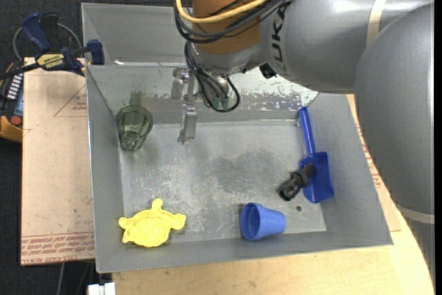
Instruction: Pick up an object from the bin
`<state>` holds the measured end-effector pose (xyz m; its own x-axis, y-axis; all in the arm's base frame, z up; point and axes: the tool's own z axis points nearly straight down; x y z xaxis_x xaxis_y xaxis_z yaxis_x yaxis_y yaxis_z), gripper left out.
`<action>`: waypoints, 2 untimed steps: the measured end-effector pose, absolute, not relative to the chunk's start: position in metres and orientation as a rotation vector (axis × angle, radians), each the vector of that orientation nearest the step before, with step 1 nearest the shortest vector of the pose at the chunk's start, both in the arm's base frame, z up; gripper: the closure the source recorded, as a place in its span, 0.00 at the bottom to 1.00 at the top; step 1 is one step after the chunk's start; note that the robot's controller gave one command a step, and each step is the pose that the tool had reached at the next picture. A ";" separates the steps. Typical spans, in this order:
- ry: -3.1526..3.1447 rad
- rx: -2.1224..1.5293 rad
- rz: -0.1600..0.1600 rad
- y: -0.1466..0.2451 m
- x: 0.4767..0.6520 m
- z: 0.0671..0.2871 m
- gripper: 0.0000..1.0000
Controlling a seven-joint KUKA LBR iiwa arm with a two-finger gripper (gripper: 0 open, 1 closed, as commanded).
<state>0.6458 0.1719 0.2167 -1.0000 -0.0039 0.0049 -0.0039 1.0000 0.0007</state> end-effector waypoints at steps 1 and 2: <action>-3.143 0.000 -0.002 0.171 0.647 0.222 0.00; -3.158 0.269 0.000 0.225 0.637 0.122 0.00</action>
Offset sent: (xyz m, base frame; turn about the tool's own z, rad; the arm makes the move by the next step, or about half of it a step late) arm -0.0250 0.0775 -0.1467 -0.2392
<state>0.6373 0.2248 0.1219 -0.9852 -0.1692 -0.0278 -0.1692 0.9856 -0.0025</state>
